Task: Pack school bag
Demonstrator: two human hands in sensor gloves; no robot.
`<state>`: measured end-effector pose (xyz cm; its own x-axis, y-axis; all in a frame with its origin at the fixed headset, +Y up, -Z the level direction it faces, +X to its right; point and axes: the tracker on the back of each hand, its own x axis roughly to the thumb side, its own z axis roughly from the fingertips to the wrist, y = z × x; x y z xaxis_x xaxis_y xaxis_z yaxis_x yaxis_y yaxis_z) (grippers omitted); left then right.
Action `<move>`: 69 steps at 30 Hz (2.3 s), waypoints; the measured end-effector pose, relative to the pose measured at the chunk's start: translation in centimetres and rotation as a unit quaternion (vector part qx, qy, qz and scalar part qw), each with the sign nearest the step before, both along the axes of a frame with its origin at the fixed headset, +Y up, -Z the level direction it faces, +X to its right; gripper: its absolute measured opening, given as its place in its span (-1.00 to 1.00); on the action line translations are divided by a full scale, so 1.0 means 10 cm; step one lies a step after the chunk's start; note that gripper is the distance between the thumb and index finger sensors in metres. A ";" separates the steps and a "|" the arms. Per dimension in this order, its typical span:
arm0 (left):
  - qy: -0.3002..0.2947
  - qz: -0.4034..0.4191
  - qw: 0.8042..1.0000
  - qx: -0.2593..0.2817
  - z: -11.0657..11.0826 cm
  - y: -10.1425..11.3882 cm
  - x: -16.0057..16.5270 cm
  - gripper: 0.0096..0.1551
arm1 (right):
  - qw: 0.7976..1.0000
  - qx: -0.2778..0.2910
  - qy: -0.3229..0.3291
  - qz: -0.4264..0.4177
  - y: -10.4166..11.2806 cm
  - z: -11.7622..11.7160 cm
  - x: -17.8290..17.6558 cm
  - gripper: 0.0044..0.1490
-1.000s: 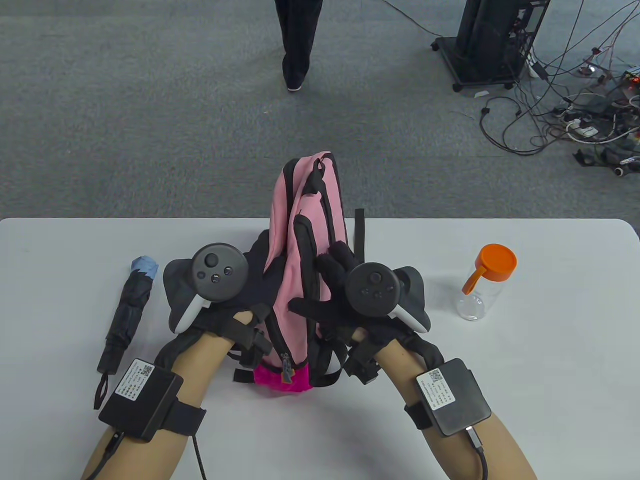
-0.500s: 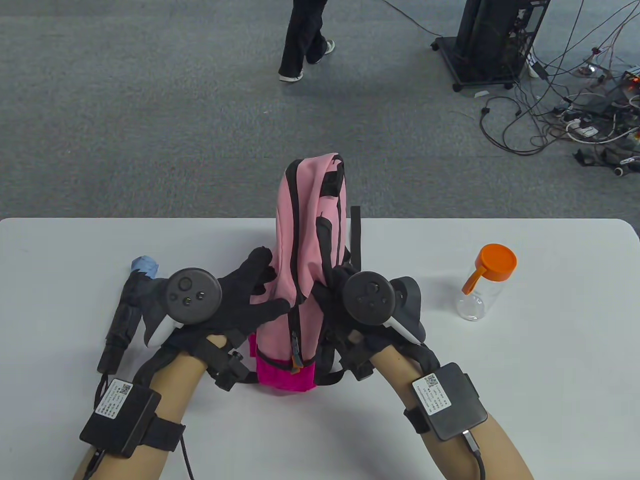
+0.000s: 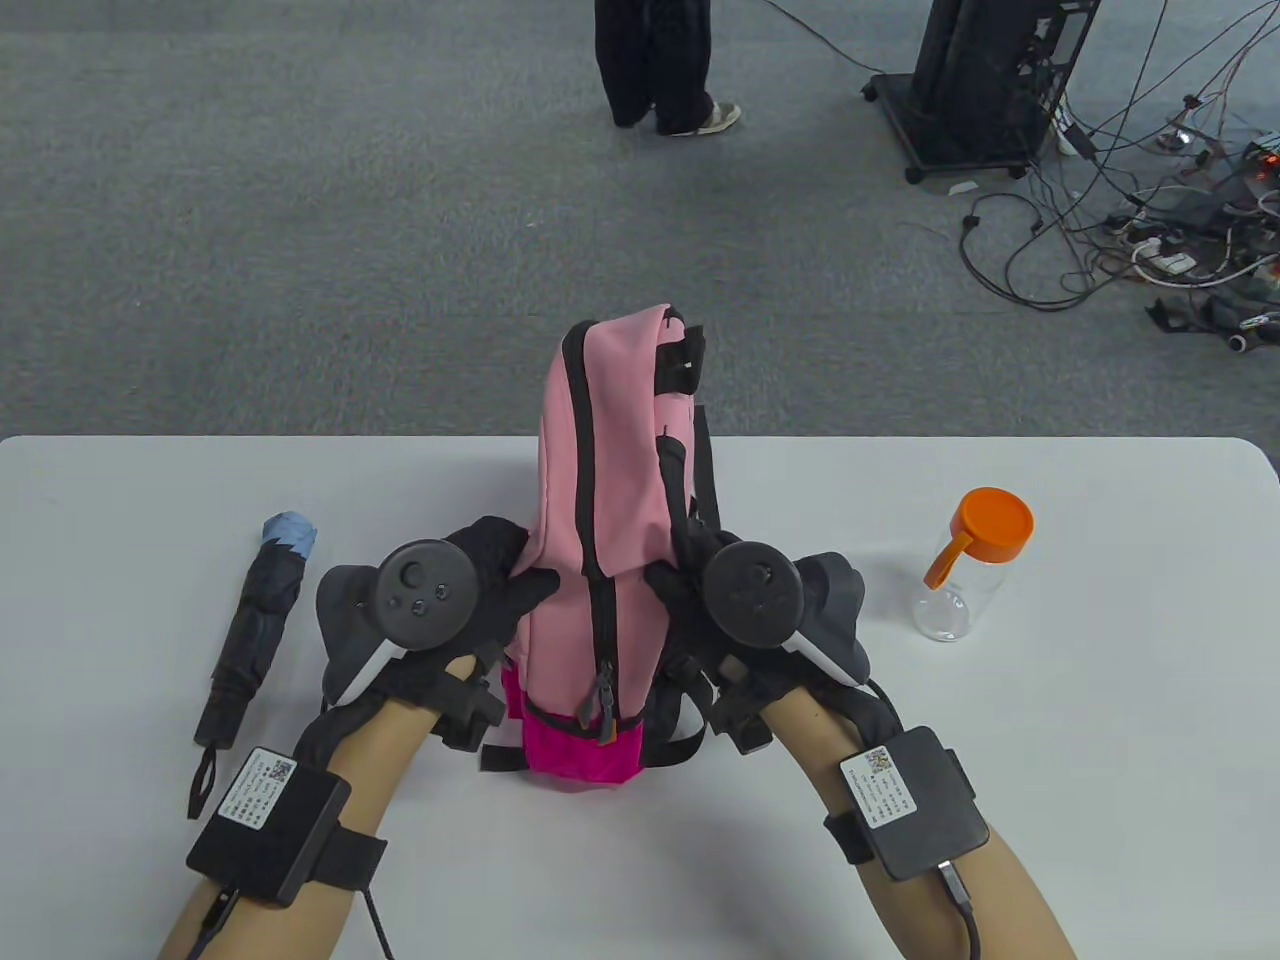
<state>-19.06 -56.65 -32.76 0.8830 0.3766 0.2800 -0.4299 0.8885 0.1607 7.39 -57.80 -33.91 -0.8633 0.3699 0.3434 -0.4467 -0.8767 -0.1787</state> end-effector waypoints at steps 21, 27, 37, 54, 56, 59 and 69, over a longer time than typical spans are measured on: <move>0.315 0.003 0.925 -0.212 -0.05 -1.20 -1.90 0.16 | 0.998 -0.042 -0.004 -0.055 -0.20 -0.07 0.13 -0.26; 0.358 -0.075 0.890 -0.273 -0.03 -1.84 -2.08 0.21 | 0.998 -0.061 -0.001 -0.035 -0.30 -0.09 0.09 -0.19; 0.420 -0.167 0.838 -0.306 -0.13 -2.05 -1.99 0.17 | 0.997 -0.058 0.004 -0.050 -0.47 -0.07 0.07 -0.22; 0.435 -0.109 0.873 -0.193 0.10 -1.29 -2.02 0.00 | 0.995 -0.070 0.017 -0.066 -0.50 -0.08 0.05 -0.27; 0.431 -0.087 0.883 -0.163 0.17 -1.07 -2.01 0.00 | 0.995 -0.068 0.017 -0.068 -0.50 -0.07 0.05 -0.27; 0.420 -0.083 0.896 -0.121 0.26 -0.81 -1.93 -0.01 | 0.995 -0.072 0.015 -0.071 -0.51 -0.06 0.06 -0.27; 0.312 -0.095 0.945 -0.019 0.61 0.01 -1.30 0.00 | 0.995 -0.079 0.013 -0.061 -0.50 -0.06 0.06 -0.28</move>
<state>-32.05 -56.60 -26.63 0.9249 0.1936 -0.3272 -0.0937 0.9502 0.2972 8.03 -62.75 -34.46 -0.8007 0.5219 0.2940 -0.5537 -0.8321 -0.0310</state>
